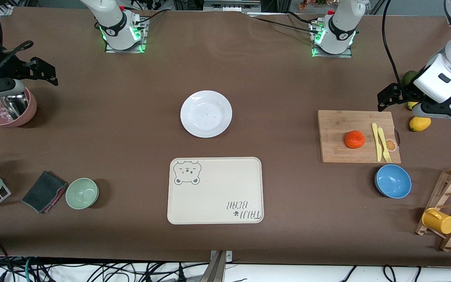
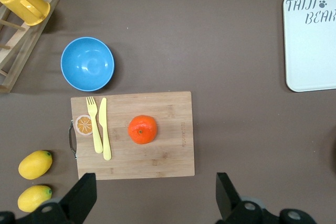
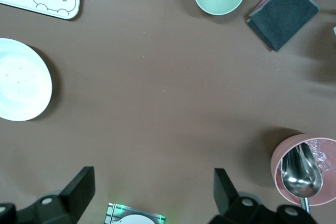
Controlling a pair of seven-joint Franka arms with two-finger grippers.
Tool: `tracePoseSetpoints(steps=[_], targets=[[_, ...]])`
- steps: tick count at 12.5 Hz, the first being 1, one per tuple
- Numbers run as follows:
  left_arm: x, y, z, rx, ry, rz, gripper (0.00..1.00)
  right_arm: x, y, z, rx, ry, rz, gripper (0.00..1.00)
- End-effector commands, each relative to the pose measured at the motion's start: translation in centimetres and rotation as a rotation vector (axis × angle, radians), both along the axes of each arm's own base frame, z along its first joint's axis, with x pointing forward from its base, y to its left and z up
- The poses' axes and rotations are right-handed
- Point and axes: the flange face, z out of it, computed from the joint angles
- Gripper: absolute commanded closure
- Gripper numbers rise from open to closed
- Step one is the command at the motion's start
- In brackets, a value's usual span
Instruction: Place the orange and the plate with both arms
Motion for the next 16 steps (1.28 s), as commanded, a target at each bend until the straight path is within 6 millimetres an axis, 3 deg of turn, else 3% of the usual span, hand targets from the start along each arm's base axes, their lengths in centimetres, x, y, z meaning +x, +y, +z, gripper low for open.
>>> tracePoseSetpoints(steps=[1,4,7,9,10,12,16], targets=[[0.1,0.2,-0.3,-0.019,0.017,-0.005,0.0,-0.4,0.1,0.5,0.014,0.001,0.005,0.0],[0.8,2.5,-2.3,-0.012,0.063,0.018,0.0,-0.3,0.0,0.4,0.014,0.001,0.003,0.0],[2.2,3.7,-6.2,-0.012,0.138,-0.065,0.0,-0.2,-0.4,0.4,0.016,-0.004,-0.004,0.0],[3.4,5.6,-10.5,-0.019,0.204,-0.053,0.0,0.0,-0.5,0.3,0.014,-0.01,-0.006,0.0],[4.1,5.9,-14.1,-0.011,0.256,-0.064,0.0,0.0,-0.5,0.4,0.016,-0.012,-0.006,0.0],[5.3,6.3,-19.1,-0.007,0.274,-0.072,0.0,0.0,-0.5,0.4,0.015,-0.012,-0.006,0.0],[4.0,5.4,-28.1,0.034,0.256,-0.128,0.0,-0.3,0.0,0.5,0.014,-0.002,0.003,0.0]])
